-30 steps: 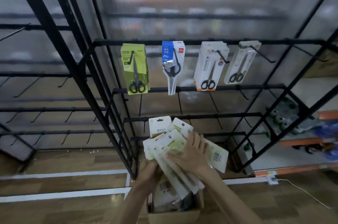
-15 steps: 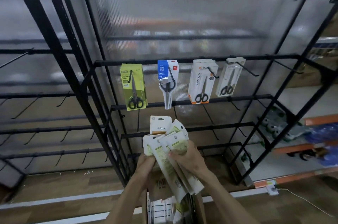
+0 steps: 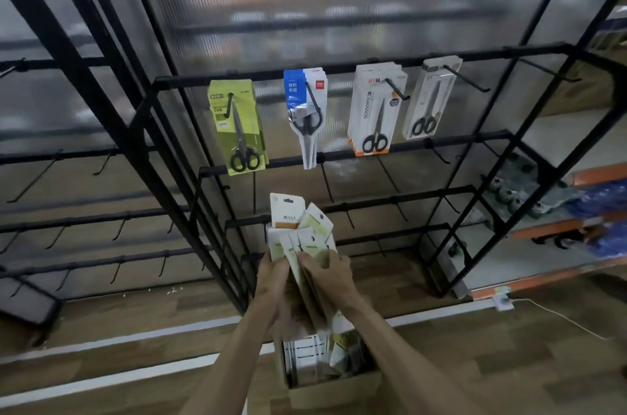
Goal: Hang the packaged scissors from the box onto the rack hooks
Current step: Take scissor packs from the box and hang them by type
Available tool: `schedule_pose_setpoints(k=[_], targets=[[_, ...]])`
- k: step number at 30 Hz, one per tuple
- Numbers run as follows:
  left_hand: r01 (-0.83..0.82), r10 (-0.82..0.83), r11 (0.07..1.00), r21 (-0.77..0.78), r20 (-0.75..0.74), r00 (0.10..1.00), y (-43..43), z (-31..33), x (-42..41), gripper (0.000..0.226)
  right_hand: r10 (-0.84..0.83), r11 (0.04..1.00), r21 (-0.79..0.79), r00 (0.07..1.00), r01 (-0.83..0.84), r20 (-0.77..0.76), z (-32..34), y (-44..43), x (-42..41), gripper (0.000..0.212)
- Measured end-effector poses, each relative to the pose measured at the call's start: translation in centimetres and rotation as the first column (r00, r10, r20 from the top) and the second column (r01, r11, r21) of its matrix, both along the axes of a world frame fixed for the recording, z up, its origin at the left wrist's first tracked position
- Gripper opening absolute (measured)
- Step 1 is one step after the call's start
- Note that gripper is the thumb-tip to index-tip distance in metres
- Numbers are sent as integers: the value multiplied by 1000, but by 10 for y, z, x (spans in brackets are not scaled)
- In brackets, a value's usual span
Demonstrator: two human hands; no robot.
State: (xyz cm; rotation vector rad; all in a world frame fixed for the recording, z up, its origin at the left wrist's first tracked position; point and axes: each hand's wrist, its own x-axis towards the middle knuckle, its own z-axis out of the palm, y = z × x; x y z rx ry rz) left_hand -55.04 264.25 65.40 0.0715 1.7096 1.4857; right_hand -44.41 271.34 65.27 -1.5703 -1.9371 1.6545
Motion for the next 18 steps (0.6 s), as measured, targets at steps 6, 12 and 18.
schedule_pose_setpoints(k=[6,12,18], targets=[[-46,48,996,-79,20,999,19,-33,7,38,38,996,-75,999,-39,-14,-37,18,7,81],[56,-46,991,-119,86,995,33,-55,14,57,4,995,-100,1000,-6,-12,-58,38,7,77],[180,-178,976,-125,21,984,60,-55,23,59,14,971,-237,995,-36,-94,-68,61,8,64]])
